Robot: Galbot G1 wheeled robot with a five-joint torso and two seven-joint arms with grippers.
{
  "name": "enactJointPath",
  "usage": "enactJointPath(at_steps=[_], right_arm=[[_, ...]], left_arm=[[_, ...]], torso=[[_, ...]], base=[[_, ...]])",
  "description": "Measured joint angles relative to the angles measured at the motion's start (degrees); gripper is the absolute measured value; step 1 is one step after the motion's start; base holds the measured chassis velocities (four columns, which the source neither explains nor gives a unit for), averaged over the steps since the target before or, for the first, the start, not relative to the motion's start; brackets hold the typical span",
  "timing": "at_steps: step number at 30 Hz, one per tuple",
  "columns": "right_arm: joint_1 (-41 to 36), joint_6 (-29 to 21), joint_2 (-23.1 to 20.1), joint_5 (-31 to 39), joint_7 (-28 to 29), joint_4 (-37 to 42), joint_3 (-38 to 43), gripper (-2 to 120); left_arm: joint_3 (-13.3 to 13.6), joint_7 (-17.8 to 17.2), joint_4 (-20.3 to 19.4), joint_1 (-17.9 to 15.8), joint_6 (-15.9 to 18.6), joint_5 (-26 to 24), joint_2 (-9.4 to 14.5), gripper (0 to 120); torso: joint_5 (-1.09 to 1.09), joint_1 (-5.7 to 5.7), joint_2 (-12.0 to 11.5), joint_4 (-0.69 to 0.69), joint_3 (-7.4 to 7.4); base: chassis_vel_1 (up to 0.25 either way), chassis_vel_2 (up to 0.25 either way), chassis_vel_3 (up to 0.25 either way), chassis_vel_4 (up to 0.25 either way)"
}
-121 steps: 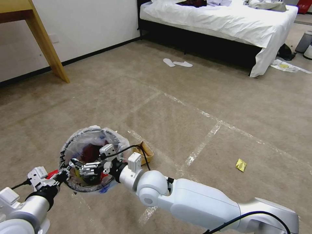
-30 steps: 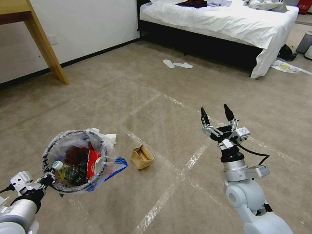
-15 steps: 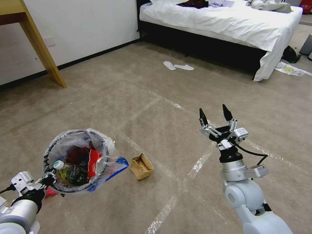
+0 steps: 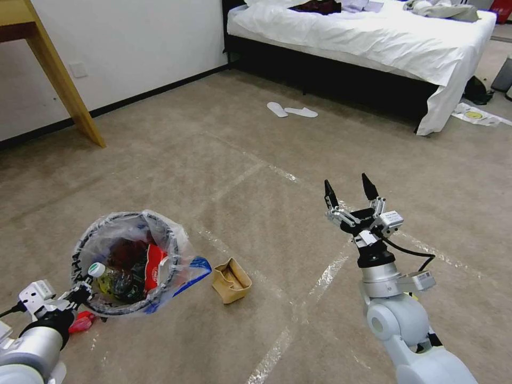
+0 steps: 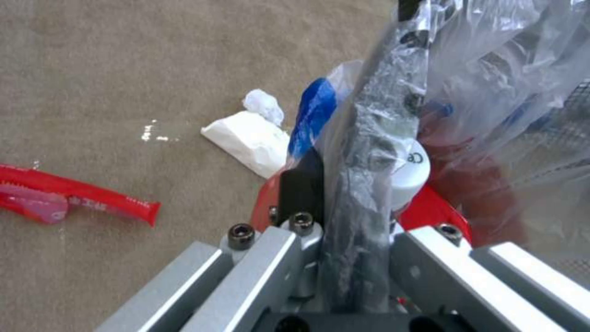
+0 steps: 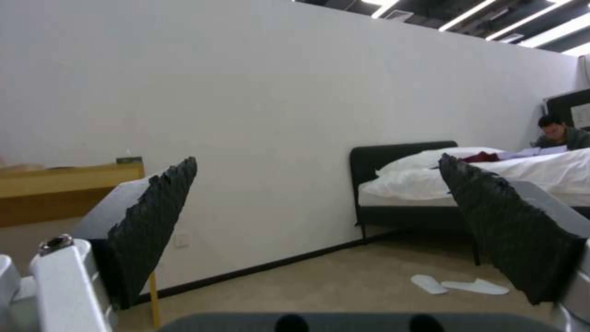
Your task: Pick up the trash bin and place the garbage on the floor into it.
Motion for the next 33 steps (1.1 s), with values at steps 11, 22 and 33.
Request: enactJointPath(at_steps=[11,22,33], right_arm=[[-0.1,0.6,0.2,-1.0,0.0,-0.9,-0.2,100],[-0.5,1.6,0.3,-2.0,0.0,-1.9,-0.1,100],[0.5,1.4,0.2,-2.1,0.2,-1.7,-0.8,100]], left_arm=[[0.1,0.0,0.3,0.0,0.0,0.1,-0.1,0],[0.4,0.0,0.2,-0.5,0.0,0.0,-0.3,0],[-0.3,0.0,-0.1,-0.3,0.0,-0.3,-0.2,0]], torso=[[0.00,0.00,0.0,0.00,0.00],[0.00,0.00,0.0,0.00,0.00],[0.00,0.00,0.0,0.00,0.00]], base=[[0.000,0.000,0.000,0.000],[0.000,0.000,0.000,0.000],[0.000,0.000,0.000,0.000]])
